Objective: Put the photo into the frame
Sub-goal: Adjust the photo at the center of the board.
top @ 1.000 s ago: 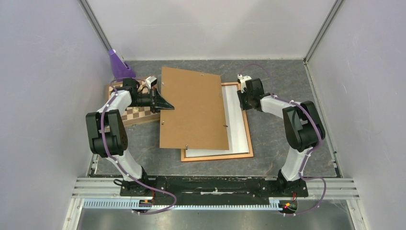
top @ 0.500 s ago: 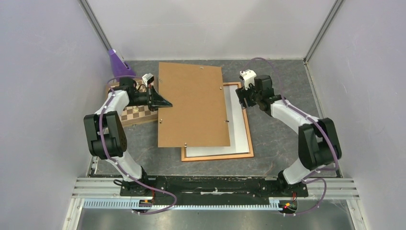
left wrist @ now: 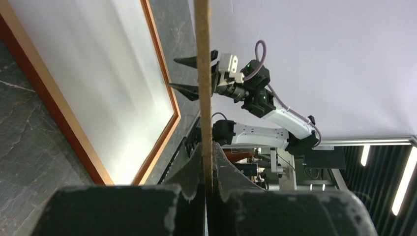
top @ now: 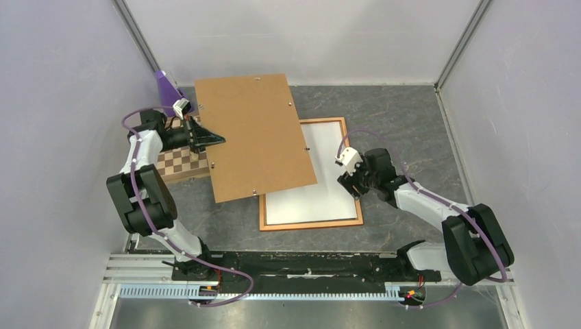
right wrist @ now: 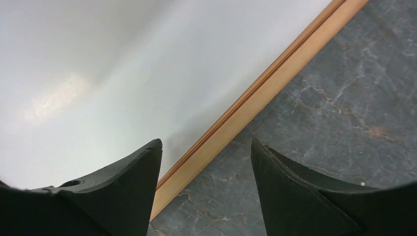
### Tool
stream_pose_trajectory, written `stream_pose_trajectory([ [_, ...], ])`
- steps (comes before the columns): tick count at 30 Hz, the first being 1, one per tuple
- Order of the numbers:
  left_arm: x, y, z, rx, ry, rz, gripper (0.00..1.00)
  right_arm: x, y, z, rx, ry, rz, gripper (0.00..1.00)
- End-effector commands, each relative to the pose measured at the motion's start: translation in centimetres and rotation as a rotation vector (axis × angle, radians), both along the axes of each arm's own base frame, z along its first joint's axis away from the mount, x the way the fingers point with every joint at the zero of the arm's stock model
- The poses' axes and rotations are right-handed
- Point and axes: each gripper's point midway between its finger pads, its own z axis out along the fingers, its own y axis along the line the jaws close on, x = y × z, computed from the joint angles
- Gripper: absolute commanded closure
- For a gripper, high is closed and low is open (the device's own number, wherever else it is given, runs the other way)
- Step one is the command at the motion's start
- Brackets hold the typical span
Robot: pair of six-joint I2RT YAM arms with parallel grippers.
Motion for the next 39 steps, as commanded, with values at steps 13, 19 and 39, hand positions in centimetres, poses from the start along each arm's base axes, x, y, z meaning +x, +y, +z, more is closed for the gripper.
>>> stream_pose_trajectory([
  [13, -1.0, 1.9, 5.9, -0.127, -0.193, 0.009, 0.98, -2.0, 2.7, -1.1, 0.015, -0.025, 0.17, 0.32],
  [19, -1.1, 1.8, 6.0, -0.126, -0.195, 0.008, 0.98, -2.9, 2.9, -2.0, 0.008, 0.009, 0.181, 0.33],
  [39, -1.2, 1.8, 5.9, -0.128, -0.193, 0.009, 0.98, -2.5, 2.8, -1.8, -0.041, -0.024, 0.152, 0.35],
])
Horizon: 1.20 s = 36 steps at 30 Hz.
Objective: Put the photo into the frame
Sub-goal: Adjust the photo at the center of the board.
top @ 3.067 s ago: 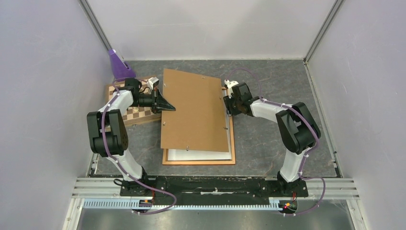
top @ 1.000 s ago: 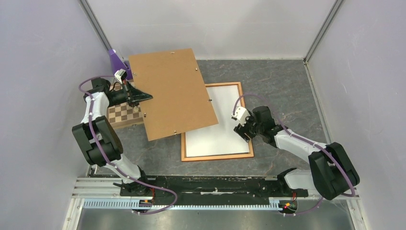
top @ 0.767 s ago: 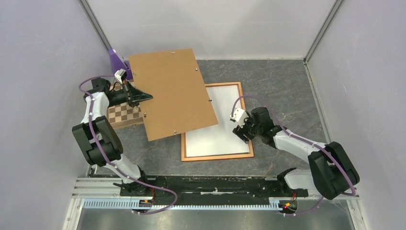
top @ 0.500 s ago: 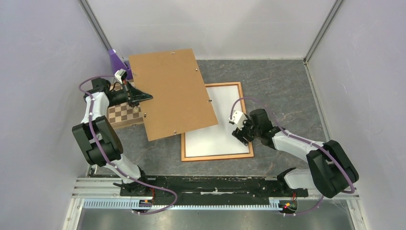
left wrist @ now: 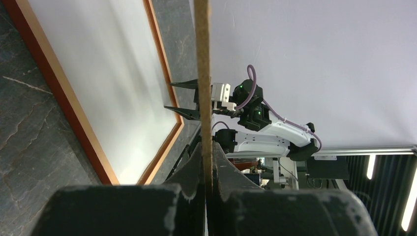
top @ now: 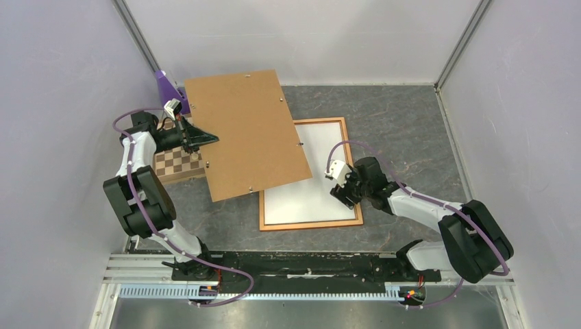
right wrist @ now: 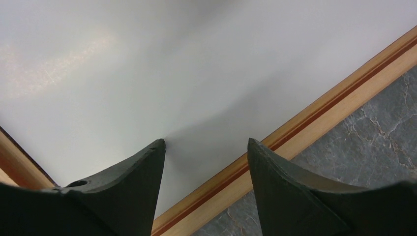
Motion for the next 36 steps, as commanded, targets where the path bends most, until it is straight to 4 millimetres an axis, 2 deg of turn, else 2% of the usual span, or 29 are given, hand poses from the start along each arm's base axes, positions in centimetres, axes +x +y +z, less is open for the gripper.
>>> stream_pose_trajectory([
  [1, -1.4, -0.6, 5.2, -0.127, -0.176, -0.066, 0.98, 1.0, -0.4, 0.5, -0.018, -0.047, -0.039, 0.35],
  [15, -1.4, -0.6, 5.1, -0.127, -0.173, -0.065, 0.98, 0.6, -0.5, 0.1, -0.02, -0.02, -0.043, 0.39],
  [36, -1.4, -0.6, 4.8, -0.132, -0.161, -0.064, 0.98, 0.1, 0.0, 0.5, 0.009, 0.012, -0.04, 0.38],
])
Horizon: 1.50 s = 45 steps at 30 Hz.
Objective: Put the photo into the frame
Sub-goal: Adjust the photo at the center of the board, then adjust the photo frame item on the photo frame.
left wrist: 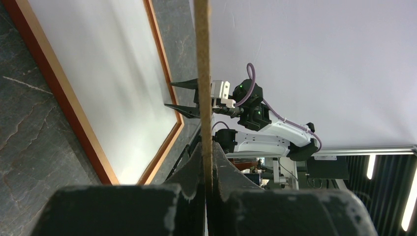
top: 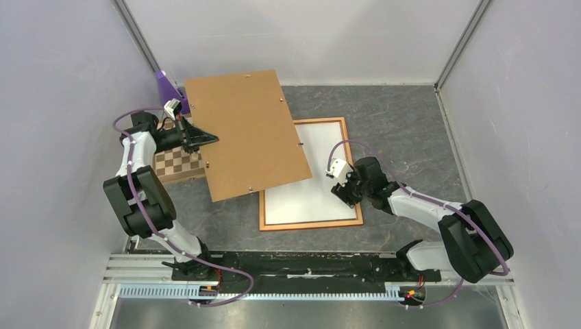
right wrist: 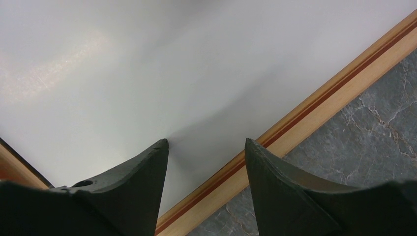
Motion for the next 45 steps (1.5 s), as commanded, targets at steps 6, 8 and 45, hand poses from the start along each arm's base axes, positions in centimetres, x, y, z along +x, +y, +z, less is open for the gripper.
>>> stream_pose_trajectory([
  [6, -1.4, -0.6, 4.7, -0.134, -0.158, -0.064, 0.98, 0.0, 0.5, 0.9, 0.021, 0.0, 0.004, 0.35],
  [8, -1.3, -0.6, 4.7, -0.135, -0.156, -0.064, 0.98, 0.2, 0.5, 1.3, 0.024, -0.01, -0.003, 0.32],
  [45, -1.3, -10.2, -2.2, -0.17, -0.023, -0.316, 0.98, 9.5, -12.4, 13.3, 0.073, -0.32, -0.608, 0.19],
])
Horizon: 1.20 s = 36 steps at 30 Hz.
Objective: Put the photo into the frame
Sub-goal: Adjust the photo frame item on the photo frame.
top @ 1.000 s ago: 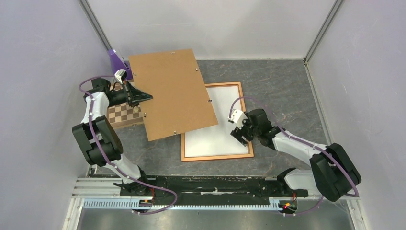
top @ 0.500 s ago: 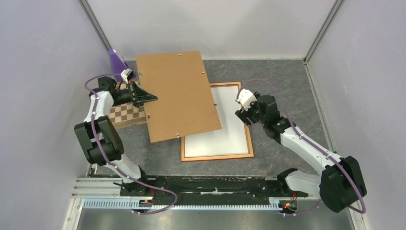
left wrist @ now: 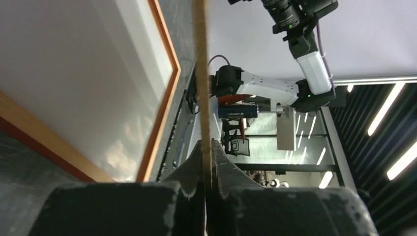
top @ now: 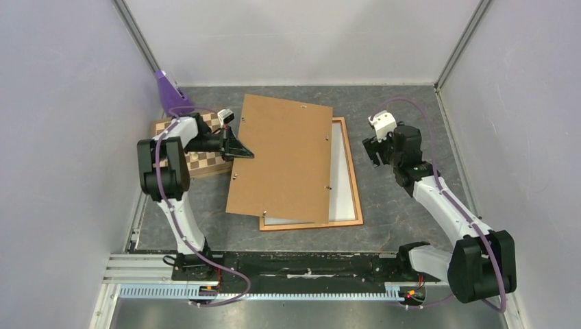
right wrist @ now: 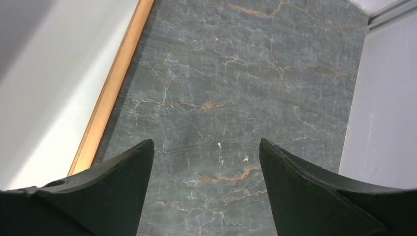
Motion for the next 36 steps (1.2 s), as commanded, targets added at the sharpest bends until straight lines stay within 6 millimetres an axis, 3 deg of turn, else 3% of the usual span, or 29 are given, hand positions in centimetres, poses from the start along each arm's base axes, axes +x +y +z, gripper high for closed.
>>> stream_pose_trajectory([
  [1, 0.6, -0.7, 3.5, -0.167, -0.064, 0.061, 0.98, -0.1, -0.7, 0.3, 0.036, -0.024, -0.032, 0.19],
  [13, -0.7, -2.9, 5.0, -0.174, -0.095, -0.01, 0.98, 0.2, -0.7, -0.3, 0.067, -0.013, -0.048, 0.19],
  [20, -0.8, -3.0, 8.7, -0.176, -0.142, -0.025, 0.98, 1.1, -0.6, 0.4, 0.065, -0.026, -0.042, 0.19],
  [26, -0.7, -3.0, 9.9, -0.18, -0.11, -0.027, 0.98, 1.0, 2.0, -0.8, 0.156, 0.027, 0.054, 0.18],
  [30, 0.5, -2.9, 10.4, -0.182, -0.072, -0.029, 0.98, 1.8, 3.6, -0.6, 0.212, 0.038, 0.108, 0.19],
  [32, 0.3, -4.1, 11.5, -0.184, -0.088, -0.069, 0.98, 2.3, 4.0, -0.3, 0.231, 0.036, 0.118, 0.19],
  [36, 0.6, -4.4, 14.5, -0.187, -0.137, -0.091, 0.98, 2.9, 4.3, -0.6, 0.241, 0.051, 0.12, 0.19],
])
